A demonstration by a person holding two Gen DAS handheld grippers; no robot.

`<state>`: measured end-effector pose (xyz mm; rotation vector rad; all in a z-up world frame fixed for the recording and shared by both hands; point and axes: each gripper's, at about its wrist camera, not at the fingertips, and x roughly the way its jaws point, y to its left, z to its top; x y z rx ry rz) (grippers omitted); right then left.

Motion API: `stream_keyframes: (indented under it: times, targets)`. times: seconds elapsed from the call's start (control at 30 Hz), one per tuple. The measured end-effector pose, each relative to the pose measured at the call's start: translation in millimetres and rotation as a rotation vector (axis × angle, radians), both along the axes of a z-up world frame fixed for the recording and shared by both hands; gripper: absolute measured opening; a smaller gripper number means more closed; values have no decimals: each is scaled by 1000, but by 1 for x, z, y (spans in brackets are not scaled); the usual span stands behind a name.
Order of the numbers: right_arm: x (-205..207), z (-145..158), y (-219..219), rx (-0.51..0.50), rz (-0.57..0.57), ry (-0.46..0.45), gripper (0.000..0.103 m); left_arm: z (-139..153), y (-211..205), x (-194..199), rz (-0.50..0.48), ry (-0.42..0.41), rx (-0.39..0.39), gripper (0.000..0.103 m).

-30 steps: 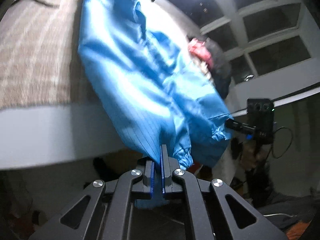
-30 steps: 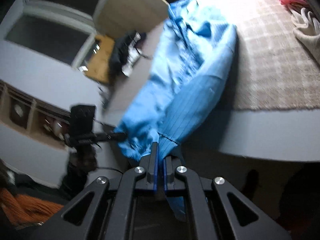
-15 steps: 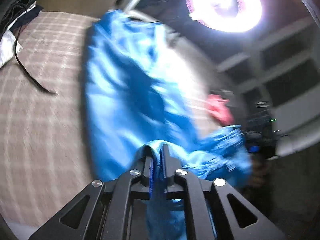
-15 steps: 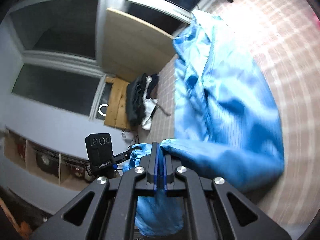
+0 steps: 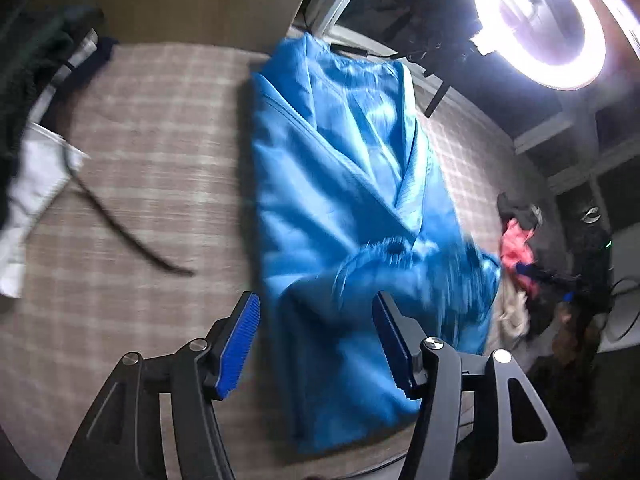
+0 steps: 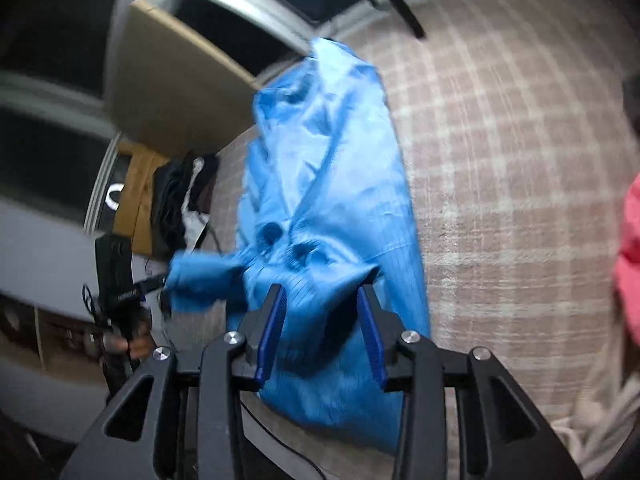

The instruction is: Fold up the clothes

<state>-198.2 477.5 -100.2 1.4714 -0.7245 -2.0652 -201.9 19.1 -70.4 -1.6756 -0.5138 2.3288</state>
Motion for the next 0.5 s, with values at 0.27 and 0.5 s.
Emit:
stream_keyframes:
  times: [0.27, 0.5]
  targets:
    - [2, -28, -83, 108, 343, -52, 37, -40, 40, 6, -186, -79, 39, 55]
    - [-68, -5, -50, 22, 95, 43, 39, -47, 17, -16, -69, -60, -42, 56]
